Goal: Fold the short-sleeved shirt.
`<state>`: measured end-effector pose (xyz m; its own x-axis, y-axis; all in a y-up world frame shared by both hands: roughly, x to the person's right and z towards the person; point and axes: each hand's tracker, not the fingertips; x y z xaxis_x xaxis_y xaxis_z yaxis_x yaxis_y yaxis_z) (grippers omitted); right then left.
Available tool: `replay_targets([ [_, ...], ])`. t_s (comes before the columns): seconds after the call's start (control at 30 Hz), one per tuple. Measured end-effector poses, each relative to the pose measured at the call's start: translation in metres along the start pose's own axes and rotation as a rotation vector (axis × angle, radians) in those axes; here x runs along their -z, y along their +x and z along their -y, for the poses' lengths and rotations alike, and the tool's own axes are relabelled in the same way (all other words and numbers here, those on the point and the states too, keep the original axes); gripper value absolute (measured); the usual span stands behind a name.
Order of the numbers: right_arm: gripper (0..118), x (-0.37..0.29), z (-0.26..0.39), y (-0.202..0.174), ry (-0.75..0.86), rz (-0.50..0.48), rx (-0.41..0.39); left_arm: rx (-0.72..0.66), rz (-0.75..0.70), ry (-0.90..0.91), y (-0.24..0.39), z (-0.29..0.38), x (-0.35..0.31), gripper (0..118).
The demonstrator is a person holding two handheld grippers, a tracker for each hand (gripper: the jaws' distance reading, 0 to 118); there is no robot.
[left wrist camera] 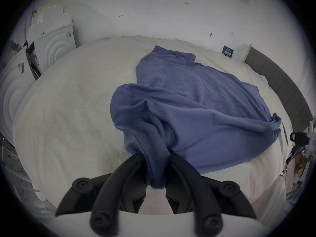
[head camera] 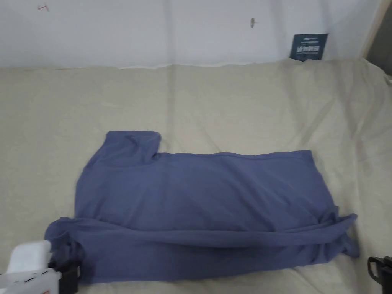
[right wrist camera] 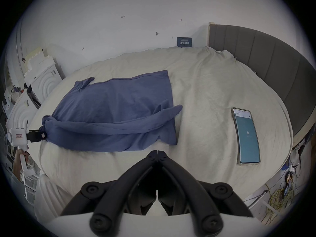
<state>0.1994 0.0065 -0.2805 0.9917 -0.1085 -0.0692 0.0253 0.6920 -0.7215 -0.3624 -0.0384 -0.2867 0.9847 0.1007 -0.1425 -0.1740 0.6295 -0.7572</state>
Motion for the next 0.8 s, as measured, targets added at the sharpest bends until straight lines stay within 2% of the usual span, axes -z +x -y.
replay_targets([
  [0.03,13,0.005,0.001,0.007,-0.013,0.010,-0.002,0.001,0.003,-0.002,-0.001,0.000,0.000,19],
  [0.07,35,0.010,0.002,0.011,-0.031,0.011,-0.017,0.009,0.002,-0.004,0.000,0.000,-0.001,19],
  [0.13,102,0.020,0.004,0.016,-0.061,0.029,-0.038,0.030,-0.004,-0.009,0.003,0.000,0.000,19],
  [0.17,109,0.026,0.005,0.017,-0.073,0.038,-0.052,0.033,-0.008,-0.010,0.003,0.000,0.000,19],
  [0.43,109,0.056,-0.001,0.026,-0.080,0.076,-0.077,0.049,-0.022,-0.034,0.001,-0.003,0.005,19],
  [0.57,108,0.074,-0.005,0.028,-0.134,0.109,-0.069,0.056,-0.024,-0.043,0.003,-0.004,0.005,19],
  [0.8,101,0.094,-0.007,0.010,-0.145,0.101,-0.137,0.052,-0.021,-0.051,0.004,-0.004,0.006,19],
])
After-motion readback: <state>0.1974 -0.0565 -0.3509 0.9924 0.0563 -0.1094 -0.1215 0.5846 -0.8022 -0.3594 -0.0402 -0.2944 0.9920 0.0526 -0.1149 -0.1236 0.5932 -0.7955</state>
